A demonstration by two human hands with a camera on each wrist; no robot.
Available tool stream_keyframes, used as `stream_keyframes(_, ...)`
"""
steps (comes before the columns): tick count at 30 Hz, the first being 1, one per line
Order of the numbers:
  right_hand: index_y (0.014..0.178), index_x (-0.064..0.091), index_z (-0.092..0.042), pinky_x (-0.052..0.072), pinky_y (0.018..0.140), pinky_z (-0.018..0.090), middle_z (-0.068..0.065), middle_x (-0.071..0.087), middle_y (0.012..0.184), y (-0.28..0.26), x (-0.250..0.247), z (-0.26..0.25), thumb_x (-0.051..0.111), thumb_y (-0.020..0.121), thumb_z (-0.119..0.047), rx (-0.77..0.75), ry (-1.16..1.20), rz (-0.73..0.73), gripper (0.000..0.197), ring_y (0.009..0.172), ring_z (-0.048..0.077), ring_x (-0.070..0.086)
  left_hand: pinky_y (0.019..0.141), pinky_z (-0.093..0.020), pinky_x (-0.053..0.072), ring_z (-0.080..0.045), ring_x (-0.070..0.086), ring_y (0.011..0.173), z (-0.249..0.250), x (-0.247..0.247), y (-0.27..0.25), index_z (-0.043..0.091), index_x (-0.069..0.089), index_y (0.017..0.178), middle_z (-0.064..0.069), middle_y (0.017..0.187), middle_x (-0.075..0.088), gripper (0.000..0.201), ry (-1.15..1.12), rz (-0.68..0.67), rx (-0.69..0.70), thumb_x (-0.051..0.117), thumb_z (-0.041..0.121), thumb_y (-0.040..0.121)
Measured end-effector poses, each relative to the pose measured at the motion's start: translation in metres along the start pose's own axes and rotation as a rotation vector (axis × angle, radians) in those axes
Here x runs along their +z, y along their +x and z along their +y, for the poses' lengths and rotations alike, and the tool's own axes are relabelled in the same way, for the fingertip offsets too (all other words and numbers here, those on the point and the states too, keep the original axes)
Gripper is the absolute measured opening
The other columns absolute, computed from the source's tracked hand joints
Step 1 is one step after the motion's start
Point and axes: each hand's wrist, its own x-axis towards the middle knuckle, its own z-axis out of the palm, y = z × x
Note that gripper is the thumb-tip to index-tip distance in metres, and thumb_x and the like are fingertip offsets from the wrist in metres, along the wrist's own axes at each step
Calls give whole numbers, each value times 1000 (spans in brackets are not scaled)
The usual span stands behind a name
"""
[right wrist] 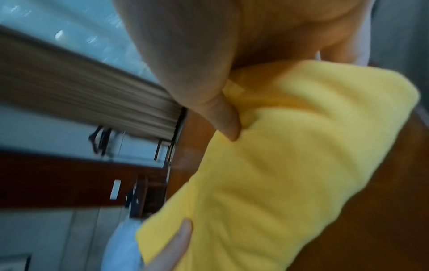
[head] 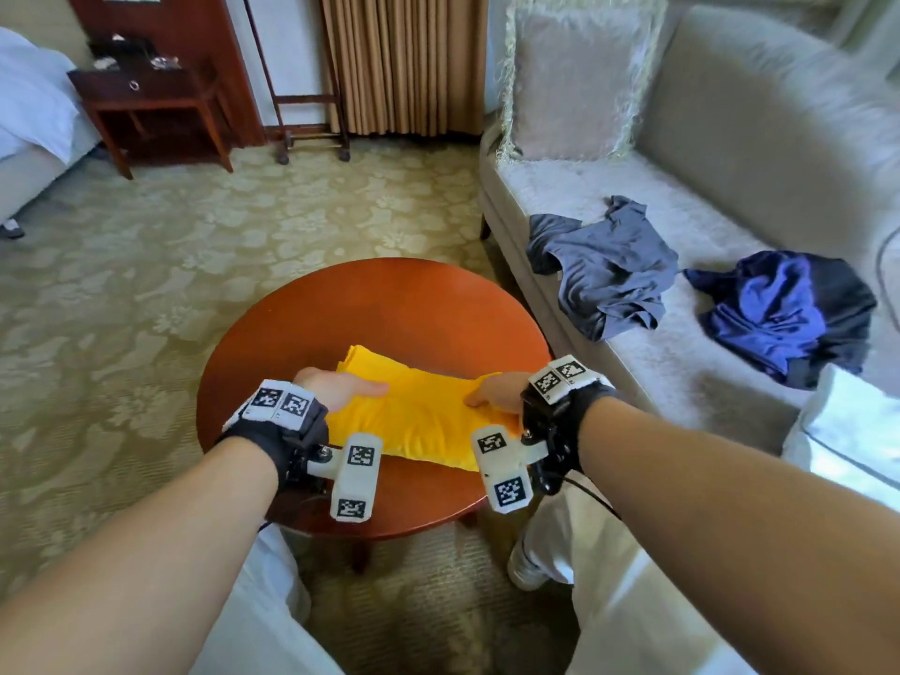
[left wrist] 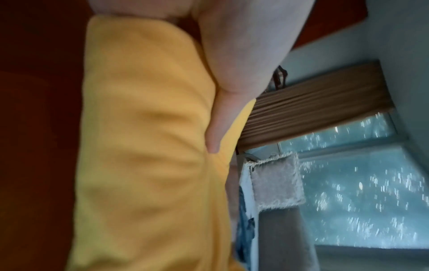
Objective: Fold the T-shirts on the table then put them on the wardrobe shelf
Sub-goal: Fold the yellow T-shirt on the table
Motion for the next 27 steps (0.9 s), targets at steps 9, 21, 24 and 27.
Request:
stream_keyframes(9, 140, 41, -2, 44, 99, 41, 15, 47, 142, -49, -83, 75, 62, 90, -35, 6, 338, 151, 64, 128, 34, 48, 92, -49, 48, -42, 54, 116, 80, 51, -53, -2, 36, 145, -24, 137, 50, 118, -162, -186, 198, 89, 51, 54)
stream_keyframes(21, 137, 40, -4, 50, 89, 54, 18, 56, 115, -138, -211, 228, 82, 70, -43, 252, 715, 753, 88, 103, 40, 60, 94, -59, 49, -40, 62, 108, 204, 222, -133, 7, 57, 131, -17, 123, 65, 127, -384, -496, 469, 95, 53, 19)
stream_keyframes(24, 133, 44, -5, 51, 87, 52, 19, 58, 116, -157, -236, 270, 83, 67, -47, 317, 738, 840, 87, 101, 38, 60, 89, -61, 50, -41, 63, 108, 229, 278, -146, 13, 57, 131, -14, 122, 65, 141, -316, -584, 523, 92, 62, 4)
stream_keyframes(27, 136, 43, -6, 49, 71, 43, 17, 56, 114, -175, -252, 311, 81, 70, -48, 387, 737, 879, 87, 97, 36, 59, 85, -56, 55, -37, 68, 100, 234, 329, -168, 17, 64, 120, -11, 113, 70, 127, -213, -630, 548, 88, 69, 6)
